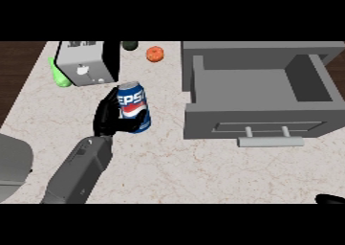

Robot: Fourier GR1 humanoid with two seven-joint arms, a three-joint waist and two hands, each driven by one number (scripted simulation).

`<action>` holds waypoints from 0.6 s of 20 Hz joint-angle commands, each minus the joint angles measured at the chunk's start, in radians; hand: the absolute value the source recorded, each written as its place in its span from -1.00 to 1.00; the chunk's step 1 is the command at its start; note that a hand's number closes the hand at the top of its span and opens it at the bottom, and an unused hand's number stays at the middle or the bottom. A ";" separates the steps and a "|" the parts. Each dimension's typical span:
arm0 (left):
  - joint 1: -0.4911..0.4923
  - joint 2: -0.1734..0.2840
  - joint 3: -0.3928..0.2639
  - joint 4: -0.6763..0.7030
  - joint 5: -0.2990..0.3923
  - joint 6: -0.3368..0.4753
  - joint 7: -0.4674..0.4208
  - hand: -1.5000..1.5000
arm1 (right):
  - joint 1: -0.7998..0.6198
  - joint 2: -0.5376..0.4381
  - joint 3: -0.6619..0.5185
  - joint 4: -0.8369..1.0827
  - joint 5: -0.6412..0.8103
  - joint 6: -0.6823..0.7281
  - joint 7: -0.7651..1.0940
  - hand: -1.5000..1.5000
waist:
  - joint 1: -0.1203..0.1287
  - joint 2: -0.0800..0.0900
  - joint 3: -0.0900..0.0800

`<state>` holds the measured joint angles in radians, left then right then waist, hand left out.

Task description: Pick up the can, place it into the drawer and close the drawer

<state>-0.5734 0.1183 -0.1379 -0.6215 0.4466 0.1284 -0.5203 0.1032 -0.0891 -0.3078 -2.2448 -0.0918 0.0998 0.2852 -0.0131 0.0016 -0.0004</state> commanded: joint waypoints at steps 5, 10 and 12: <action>-0.149 0.020 -0.036 -0.136 -0.068 0.043 0.191 1.00 | -0.029 -0.038 -0.026 -0.062 -0.003 -0.023 0.103 -1.00 | 0.008 -0.005 0.001; -0.172 -0.012 -0.070 -0.349 -0.084 0.125 0.399 1.00 | -0.003 -0.003 -0.005 -0.058 0.013 -0.017 0.046 -1.00 | 0.016 -0.007 0.001; -0.229 -0.054 -0.082 -0.371 -0.097 0.174 0.461 1.00 | -0.030 0.009 0.022 -0.043 0.046 -0.039 0.057 -1.00 | 0.017 -0.006 0.001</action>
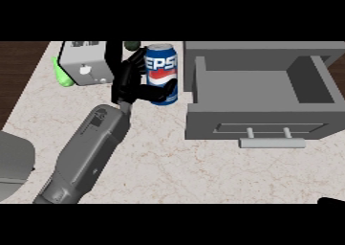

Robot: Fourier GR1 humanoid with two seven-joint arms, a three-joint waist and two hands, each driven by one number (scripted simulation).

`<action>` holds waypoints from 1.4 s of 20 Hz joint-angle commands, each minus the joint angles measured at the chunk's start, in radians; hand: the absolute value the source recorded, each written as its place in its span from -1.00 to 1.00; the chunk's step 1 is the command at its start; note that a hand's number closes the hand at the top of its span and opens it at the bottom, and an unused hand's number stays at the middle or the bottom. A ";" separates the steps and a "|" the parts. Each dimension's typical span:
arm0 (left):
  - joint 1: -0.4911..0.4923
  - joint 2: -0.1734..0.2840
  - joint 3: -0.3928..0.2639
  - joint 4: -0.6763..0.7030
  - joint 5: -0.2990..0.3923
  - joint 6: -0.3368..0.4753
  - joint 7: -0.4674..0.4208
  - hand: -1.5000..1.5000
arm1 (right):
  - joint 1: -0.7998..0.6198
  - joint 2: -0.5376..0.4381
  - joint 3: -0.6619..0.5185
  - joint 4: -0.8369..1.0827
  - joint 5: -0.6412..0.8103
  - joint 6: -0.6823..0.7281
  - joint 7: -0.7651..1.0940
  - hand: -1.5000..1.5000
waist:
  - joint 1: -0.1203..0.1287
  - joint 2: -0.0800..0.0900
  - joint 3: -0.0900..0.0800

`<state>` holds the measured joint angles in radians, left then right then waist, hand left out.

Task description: Pick up the can, place it into the drawer and close the drawer

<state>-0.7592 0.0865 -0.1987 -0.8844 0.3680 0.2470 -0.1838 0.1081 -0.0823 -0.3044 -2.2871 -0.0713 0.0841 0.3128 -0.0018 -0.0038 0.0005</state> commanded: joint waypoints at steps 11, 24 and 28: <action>-0.373 -0.083 -0.001 -0.058 -0.108 0.185 0.366 1.00 | -0.037 -0.033 -0.033 0.052 -0.008 0.009 -0.008 -1.00 | -0.013 0.004 0.000; -0.718 -0.086 -0.005 0.257 -0.029 0.222 0.419 1.00 | -0.064 -0.016 -0.005 0.080 0.008 0.004 -0.034 -1.00 | -0.040 0.012 0.001; -0.751 -0.086 -0.012 0.386 0.000 0.205 0.323 1.00 | -0.124 -0.037 -0.020 0.067 -0.010 -0.022 0.020 -1.00 | -0.053 0.017 0.001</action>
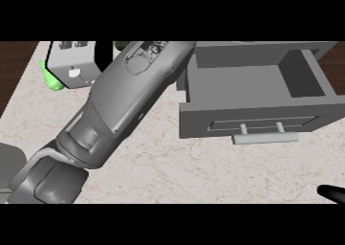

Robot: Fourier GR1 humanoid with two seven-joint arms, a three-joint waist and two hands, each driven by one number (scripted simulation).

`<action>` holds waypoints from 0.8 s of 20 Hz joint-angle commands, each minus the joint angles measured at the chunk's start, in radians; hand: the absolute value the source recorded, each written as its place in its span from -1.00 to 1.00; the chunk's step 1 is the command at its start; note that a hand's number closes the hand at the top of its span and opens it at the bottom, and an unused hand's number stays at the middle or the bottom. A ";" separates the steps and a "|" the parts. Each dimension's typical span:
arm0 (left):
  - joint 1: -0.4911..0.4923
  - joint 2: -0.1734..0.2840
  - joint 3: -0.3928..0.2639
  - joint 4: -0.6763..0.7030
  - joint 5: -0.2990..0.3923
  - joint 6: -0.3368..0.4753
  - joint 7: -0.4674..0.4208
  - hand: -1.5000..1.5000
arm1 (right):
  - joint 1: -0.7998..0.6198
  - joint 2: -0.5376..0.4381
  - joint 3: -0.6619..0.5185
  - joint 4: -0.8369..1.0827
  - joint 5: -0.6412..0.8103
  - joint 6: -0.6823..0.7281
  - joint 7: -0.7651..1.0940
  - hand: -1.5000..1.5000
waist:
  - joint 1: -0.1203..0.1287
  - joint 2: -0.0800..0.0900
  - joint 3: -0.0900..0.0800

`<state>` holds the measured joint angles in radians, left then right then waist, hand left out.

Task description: Pick up the can, place it into the drawer and close the drawer

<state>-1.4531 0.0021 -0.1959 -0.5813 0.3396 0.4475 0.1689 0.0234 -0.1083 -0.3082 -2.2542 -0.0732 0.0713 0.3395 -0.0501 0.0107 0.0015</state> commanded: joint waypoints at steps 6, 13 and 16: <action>-0.139 -0.002 -0.075 0.175 0.084 0.037 -0.006 1.00 | -0.029 -0.025 -0.014 0.007 -0.030 0.009 0.018 -1.00 | -0.034 0.008 0.001; -0.156 -0.002 -0.119 0.235 0.125 0.163 -0.056 -1.00 | -0.044 -0.016 0.021 -0.007 -0.011 0.001 0.038 -1.00 | -0.055 0.012 0.002; -0.168 -0.002 -0.108 0.274 0.120 0.168 -0.091 -1.00 | -0.062 -0.043 0.000 -0.002 -0.025 0.007 0.053 -1.00 | -0.042 0.012 0.002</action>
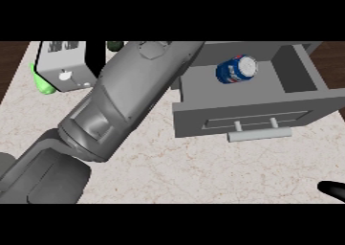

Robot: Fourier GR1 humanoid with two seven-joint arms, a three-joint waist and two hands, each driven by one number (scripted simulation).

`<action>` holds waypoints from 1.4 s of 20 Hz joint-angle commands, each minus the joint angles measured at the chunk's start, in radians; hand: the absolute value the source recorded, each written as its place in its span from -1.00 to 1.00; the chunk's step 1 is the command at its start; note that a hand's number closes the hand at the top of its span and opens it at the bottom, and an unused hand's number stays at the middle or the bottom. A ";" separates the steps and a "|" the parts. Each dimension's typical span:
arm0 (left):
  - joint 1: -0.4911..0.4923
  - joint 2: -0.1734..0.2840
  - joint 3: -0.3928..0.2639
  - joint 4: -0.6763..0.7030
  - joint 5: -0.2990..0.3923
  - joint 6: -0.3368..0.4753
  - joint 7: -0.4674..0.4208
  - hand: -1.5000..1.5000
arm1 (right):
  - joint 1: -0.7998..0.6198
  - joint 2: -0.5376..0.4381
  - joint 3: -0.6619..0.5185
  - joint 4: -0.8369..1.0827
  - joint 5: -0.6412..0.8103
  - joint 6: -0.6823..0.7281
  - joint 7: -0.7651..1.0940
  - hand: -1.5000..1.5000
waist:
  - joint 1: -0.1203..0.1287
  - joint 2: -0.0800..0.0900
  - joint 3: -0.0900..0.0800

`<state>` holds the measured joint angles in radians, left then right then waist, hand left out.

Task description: Pick up the can, place it into the drawer and close the drawer

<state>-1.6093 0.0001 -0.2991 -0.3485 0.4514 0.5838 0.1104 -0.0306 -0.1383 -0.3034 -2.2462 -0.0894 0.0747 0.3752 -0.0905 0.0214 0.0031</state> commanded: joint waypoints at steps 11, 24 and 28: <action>-0.017 0.000 -0.013 0.038 0.109 0.063 -0.060 -1.00 | -0.076 -0.098 0.081 0.038 0.174 0.058 -0.096 -1.00 | -0.018 0.010 0.001; -0.030 0.000 -0.008 0.037 0.173 0.082 -0.127 -1.00 | -0.226 -0.180 0.310 0.324 0.651 -0.013 -0.264 -1.00 | 0.041 0.007 0.000; -0.004 0.000 -0.016 0.058 0.160 0.062 -0.154 -1.00 | -0.279 -0.174 0.374 0.430 0.750 -0.038 -0.269 -1.00 | 0.055 0.000 -0.001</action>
<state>-1.6247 0.0027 -0.3046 -0.2976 0.6137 0.6513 -0.0227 -0.2659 -0.3139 0.0129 -1.9195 0.5603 0.0663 0.1404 -0.0447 0.0253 0.0019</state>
